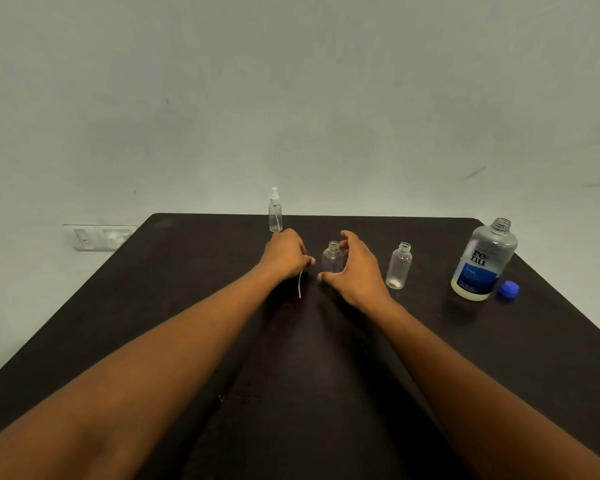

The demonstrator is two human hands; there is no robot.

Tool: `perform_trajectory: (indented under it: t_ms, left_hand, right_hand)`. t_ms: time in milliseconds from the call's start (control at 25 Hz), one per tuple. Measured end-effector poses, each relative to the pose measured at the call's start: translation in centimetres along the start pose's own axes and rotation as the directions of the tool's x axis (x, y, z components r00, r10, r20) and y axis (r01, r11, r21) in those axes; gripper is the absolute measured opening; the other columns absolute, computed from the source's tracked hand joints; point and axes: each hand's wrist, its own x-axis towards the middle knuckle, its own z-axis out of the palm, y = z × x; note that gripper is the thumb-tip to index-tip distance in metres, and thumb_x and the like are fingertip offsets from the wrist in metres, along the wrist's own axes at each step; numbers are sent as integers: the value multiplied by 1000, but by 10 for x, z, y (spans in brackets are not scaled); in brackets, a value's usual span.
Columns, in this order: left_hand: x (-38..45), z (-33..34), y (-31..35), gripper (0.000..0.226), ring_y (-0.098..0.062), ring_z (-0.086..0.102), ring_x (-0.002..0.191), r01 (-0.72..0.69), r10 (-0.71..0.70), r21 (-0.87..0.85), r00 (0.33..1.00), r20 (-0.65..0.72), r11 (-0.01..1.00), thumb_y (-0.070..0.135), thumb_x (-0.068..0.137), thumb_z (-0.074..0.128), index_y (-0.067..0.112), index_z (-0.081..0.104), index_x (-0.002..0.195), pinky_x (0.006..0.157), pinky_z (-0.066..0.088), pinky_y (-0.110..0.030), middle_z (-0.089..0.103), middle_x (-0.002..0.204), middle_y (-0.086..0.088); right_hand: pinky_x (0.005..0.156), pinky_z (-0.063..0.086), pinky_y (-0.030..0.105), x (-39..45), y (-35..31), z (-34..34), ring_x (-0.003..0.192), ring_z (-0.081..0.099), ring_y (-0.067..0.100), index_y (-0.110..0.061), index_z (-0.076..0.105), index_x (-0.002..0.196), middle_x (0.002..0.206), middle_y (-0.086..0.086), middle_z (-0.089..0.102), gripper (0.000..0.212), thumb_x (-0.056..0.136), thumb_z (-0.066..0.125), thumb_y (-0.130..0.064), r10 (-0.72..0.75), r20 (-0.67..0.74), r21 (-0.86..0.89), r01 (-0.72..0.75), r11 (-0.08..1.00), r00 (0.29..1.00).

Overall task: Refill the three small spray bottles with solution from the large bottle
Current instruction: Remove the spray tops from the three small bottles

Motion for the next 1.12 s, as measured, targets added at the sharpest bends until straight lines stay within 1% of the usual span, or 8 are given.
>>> perform_trajectory:
  t_ms: [400, 520, 640, 720, 800, 880, 1040, 1120]
  left_hand:
    - [-1, -1, 1, 26, -15, 71, 77, 16, -15, 68, 1000, -18, 998, 39, 85, 81, 13, 79, 79, 81, 61, -37, 75, 77, -1]
    - [-3, -2, 2, 27, -11, 70, 73, 27, -25, 59, 999, -33, 998, 38, 89, 77, 16, 78, 73, 79, 61, -35, 74, 72, 2]
    - [-7, -5, 2, 29, -6, 66, 69, 43, -41, 46, 998, -49, 998, 35, 93, 73, 20, 71, 68, 80, 59, -31, 69, 68, 5]
    - [-11, -8, 0, 30, -9, 67, 74, 35, -33, 40, 998, -60, 999, 36, 95, 70, 22, 69, 69, 80, 58, -31, 69, 75, 4]
    - [-18, -15, -2, 25, -15, 68, 83, 28, -27, 17, 996, -82, 999, 40, 95, 68, 17, 74, 86, 79, 56, -32, 72, 91, 0]
    - [-27, -26, -3, 32, -18, 66, 90, 18, -18, -5, 994, -106, 1000, 41, 97, 66, 12, 73, 107, 79, 52, -32, 69, 102, -1]
    - [-55, -55, -8, 47, -27, 66, 108, -32, 30, -13, 991, -127, 999, 45, 99, 59, 13, 64, 133, 92, 53, -38, 70, 121, -10]
    - [-72, -71, -12, 48, -28, 64, 117, -67, 65, -13, 988, -137, 998, 43, 101, 56, 13, 60, 138, 97, 50, -38, 67, 131, -10]
  right_hand:
    - [110, 45, 37, -2, -3, -4, 136, 49, 20, -18, 31, 156, 148, 2, 49, 104, 72, 91, -24, 6, -4, 24, -6, 1000, 1000]
    - [110, 45, 37, -4, -5, -6, 136, 49, 21, -19, 31, 156, 148, 3, 49, 103, 72, 91, -26, 3, -12, 22, -3, 1000, 1000]
    - [110, 44, 36, -7, -7, -10, 137, 48, 21, -18, 30, 156, 150, 3, 48, 103, 73, 90, -26, 4, -24, 13, -4, 1000, 1000]
    - [110, 43, 36, -11, -11, -14, 139, 46, 21, -18, 29, 157, 151, 4, 46, 102, 75, 89, -27, 5, -30, 5, -5, 1000, 1000]
    - [112, 41, 37, -15, -17, -20, 142, 44, 23, -17, 28, 158, 155, 4, 43, 102, 77, 88, -30, -2, -43, -3, 2, 1000, 999]
    - [114, 38, 38, -22, -28, -28, 145, 40, 24, -17, 27, 158, 159, 5, 38, 100, 79, 85, -34, -30, -72, -1, 30, 1000, 997]
    - [114, 35, 33, -38, -56, -41, 147, 37, 22, -17, 25, 159, 163, 2, 33, 97, 82, 81, -37, -108, -126, 6, 110, 994, 986]
    - [113, 34, 31, -46, -69, -42, 147, 37, 21, -18, 25, 159, 164, 1, 32, 95, 83, 80, -38, -145, -126, 2, 147, 989, 981]
